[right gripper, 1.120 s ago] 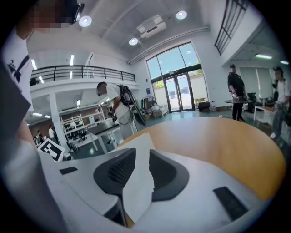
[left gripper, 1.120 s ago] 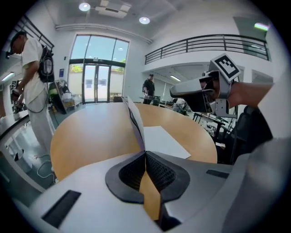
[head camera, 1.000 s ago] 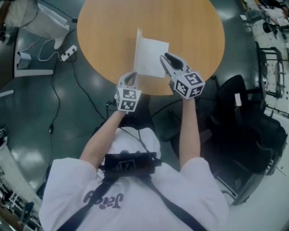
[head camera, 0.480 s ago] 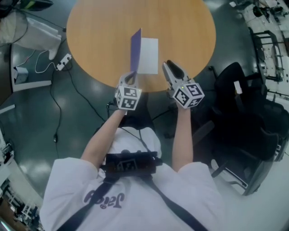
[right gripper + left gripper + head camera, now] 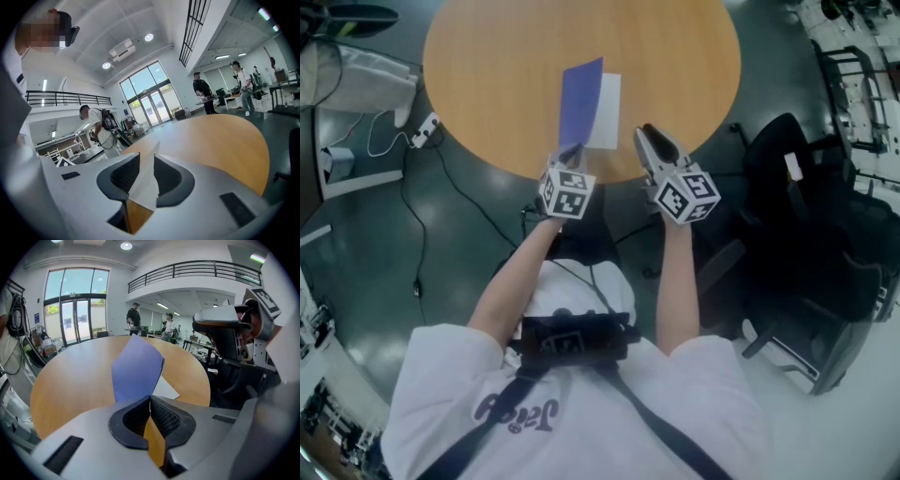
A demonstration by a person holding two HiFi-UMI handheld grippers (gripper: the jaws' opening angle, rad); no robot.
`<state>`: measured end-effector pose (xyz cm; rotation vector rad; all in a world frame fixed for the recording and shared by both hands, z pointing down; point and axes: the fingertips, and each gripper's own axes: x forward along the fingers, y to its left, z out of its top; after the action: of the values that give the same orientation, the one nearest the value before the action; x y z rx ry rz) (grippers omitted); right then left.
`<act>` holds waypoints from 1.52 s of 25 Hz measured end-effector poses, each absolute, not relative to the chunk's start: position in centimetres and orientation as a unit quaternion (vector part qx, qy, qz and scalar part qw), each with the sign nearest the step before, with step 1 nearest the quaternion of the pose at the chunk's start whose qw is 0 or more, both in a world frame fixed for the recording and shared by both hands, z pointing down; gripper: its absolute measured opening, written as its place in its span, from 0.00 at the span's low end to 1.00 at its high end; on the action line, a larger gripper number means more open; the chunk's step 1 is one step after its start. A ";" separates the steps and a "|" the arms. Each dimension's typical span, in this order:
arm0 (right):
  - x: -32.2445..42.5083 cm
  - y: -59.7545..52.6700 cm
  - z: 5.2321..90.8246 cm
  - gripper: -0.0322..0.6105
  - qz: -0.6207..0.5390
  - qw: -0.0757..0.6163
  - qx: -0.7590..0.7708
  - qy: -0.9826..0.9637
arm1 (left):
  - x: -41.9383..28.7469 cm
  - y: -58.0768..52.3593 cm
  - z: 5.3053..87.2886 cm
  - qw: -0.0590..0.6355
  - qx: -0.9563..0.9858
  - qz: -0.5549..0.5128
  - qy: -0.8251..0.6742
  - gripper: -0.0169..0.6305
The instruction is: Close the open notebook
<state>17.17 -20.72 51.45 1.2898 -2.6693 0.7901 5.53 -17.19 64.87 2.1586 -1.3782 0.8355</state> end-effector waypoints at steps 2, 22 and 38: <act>17.3 -20.4 51.5 0.23 0.259 0.036 0.421 -0.868 | 5.8 -17.2 65.2 0.226 0.781 0.311 -0.493 0.05; 20.4 -19.7 49.4 0.23 0.303 -0.096 0.434 -0.843 | 8.3 -16.9 68.4 0.248 0.767 0.440 -0.396 0.05; 19.0 -19.1 50.7 0.23 0.248 -0.010 0.431 -0.868 | 8.9 -16.6 69.4 0.200 0.760 0.526 -0.327 0.06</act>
<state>19.00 -19.14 50.66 1.3617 -2.7425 0.7842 8.87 -16.59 69.37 2.1243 -0.9137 1.4694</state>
